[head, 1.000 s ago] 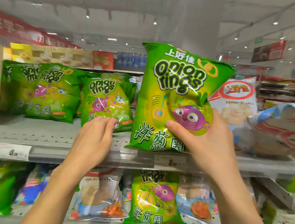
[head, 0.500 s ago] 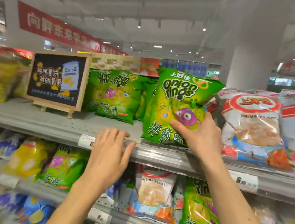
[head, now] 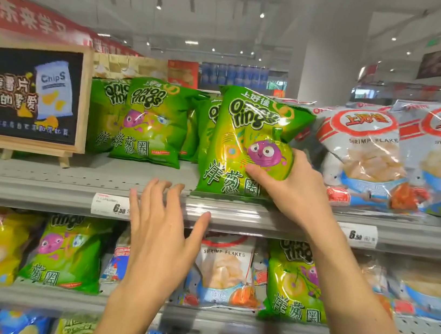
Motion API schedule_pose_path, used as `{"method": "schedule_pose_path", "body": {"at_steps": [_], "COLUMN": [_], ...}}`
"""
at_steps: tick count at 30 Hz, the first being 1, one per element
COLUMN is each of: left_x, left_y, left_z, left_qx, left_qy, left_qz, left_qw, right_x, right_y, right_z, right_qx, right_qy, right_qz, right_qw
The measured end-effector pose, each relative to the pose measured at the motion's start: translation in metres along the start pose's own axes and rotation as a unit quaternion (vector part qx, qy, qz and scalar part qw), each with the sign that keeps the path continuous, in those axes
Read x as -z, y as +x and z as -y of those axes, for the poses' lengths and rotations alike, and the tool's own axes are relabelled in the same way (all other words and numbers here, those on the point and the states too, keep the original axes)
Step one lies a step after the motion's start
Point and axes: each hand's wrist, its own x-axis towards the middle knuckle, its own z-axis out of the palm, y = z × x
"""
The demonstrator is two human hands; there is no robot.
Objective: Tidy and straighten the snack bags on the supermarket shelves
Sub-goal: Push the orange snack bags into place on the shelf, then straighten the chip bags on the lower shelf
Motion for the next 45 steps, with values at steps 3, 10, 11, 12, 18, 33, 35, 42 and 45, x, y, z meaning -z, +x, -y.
{"method": "schedule_pose_path", "body": {"at_steps": [3,10,11,12,18,33,35,42,45], "left_x": [0.003,-0.007,-0.011,-0.016,-0.056,-0.124,-0.131,-0.156,-0.166], "left_y": [0.001,-0.042,-0.053,-0.062,-0.101,-0.110,-0.102,-0.079,-0.072], "left_z": [-0.008,-0.008,-0.006,-0.004,0.008,0.022,0.026,0.043,0.048], "left_qx": [0.023,0.049,0.055,0.066,0.162,0.240,0.233,0.255,0.264], "left_qy": [-0.054,-0.191,-0.201,-0.210,-0.290,-0.295,-0.284,-0.312,-0.310], "left_qz": [0.002,-0.142,-0.173,-0.198,-0.202,-0.021,-0.004,0.087,0.112], "left_qw": [0.998,0.970,0.963,0.955,0.921,0.925,0.930,0.911,0.907], "right_x": [0.007,0.008,0.004,-0.001,-0.033,-0.044,-0.044,-0.044,-0.044], "right_y": [-0.016,-0.099,-0.111,-0.122,-0.159,-0.151,-0.145,-0.107,-0.096], "right_z": [-0.007,-0.060,-0.071,-0.083,-0.150,-0.201,-0.206,-0.224,-0.229], "right_qx": [0.043,0.040,0.025,0.006,-0.119,-0.158,-0.157,-0.187,-0.193], "right_qy": [0.018,0.335,0.353,0.362,0.319,0.156,0.100,0.094,0.090], "right_qz": [-0.070,-0.271,-0.281,-0.286,-0.236,-0.183,-0.155,-0.015,0.015], "right_qw": [0.996,0.902,0.892,0.887,0.910,0.958,0.970,0.978,0.977]}}
